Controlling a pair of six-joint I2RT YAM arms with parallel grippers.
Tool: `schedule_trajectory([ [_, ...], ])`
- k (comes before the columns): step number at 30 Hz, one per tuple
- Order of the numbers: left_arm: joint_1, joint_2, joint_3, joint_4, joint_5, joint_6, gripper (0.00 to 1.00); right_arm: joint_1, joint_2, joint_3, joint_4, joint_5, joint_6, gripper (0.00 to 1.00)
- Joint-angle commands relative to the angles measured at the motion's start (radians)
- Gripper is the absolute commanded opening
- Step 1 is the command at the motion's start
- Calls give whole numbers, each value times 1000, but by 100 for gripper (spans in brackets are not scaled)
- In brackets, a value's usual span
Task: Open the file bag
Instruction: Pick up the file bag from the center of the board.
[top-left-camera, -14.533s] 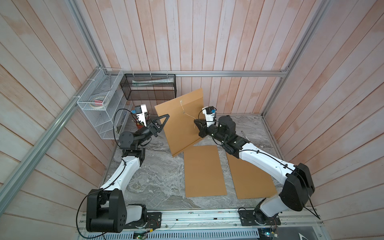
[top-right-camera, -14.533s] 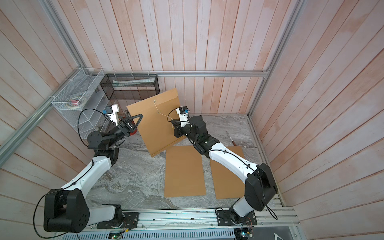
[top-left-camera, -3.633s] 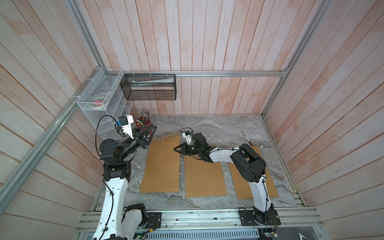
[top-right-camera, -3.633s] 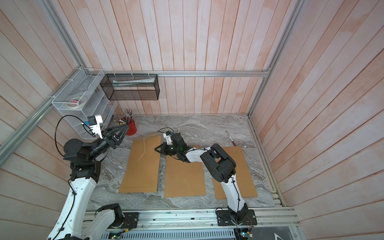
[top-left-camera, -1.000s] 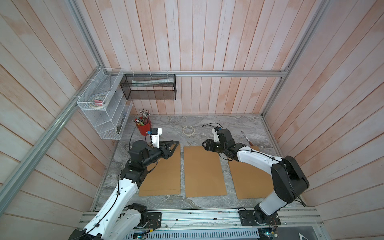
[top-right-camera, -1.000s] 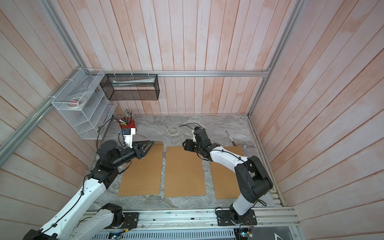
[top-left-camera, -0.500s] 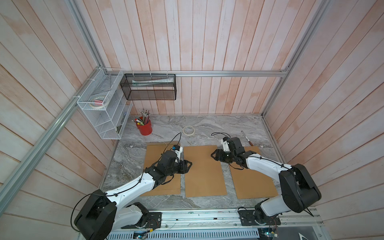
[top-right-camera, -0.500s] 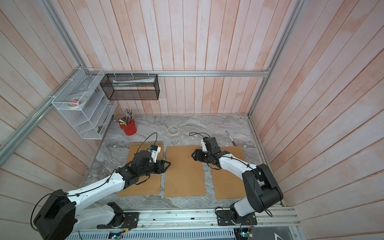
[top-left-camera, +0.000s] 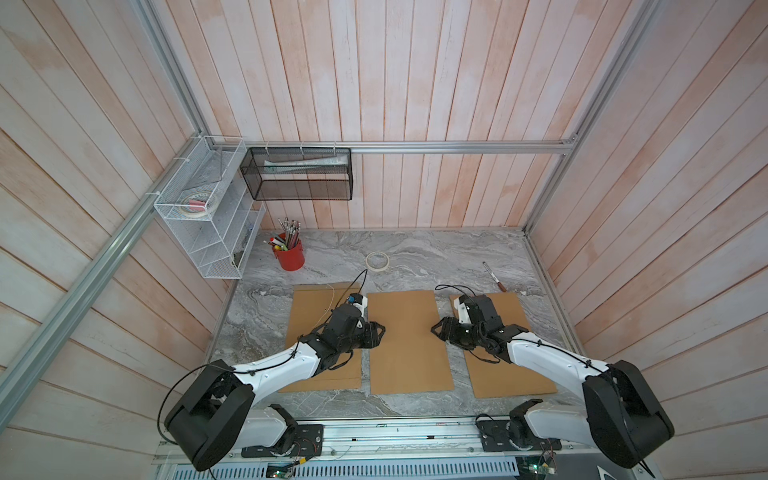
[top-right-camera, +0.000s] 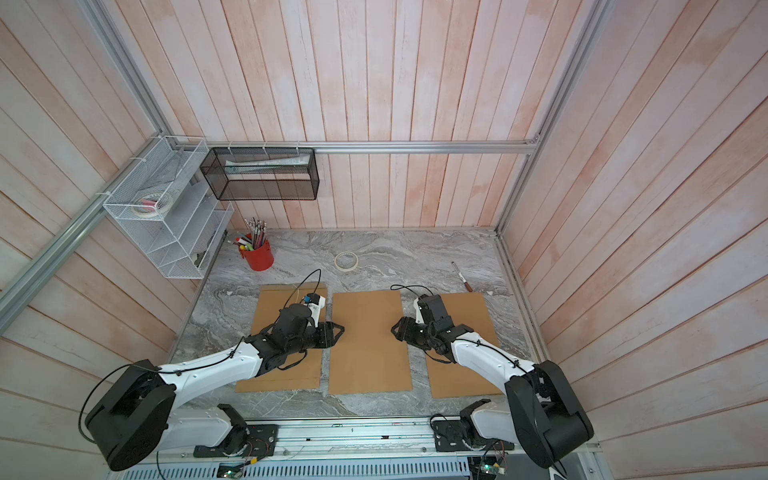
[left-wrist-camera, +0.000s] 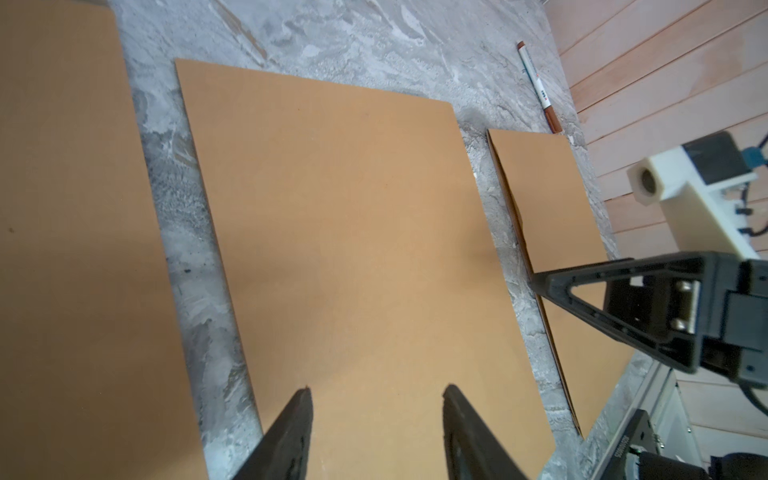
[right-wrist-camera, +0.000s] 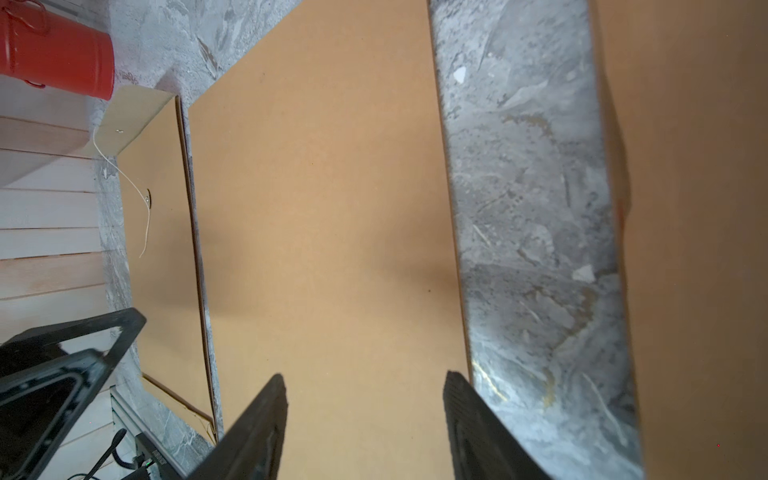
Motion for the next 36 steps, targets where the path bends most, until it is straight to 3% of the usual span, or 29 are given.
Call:
schedule_trajectory([
  [1,-2,47,0,73,10,-3,50,21,-45,-31,-48,38,69,62],
  [6,-2,133,32,94,14,7,46,57,-99,-69,-75,67,132,62],
  [19,-1,273,63,102,3,-17,21,175,-273,-157,-219,138,319,62],
  [36,-4,346,63,13,-47,-81,18,247,-273,-212,-262,143,396,62],
])
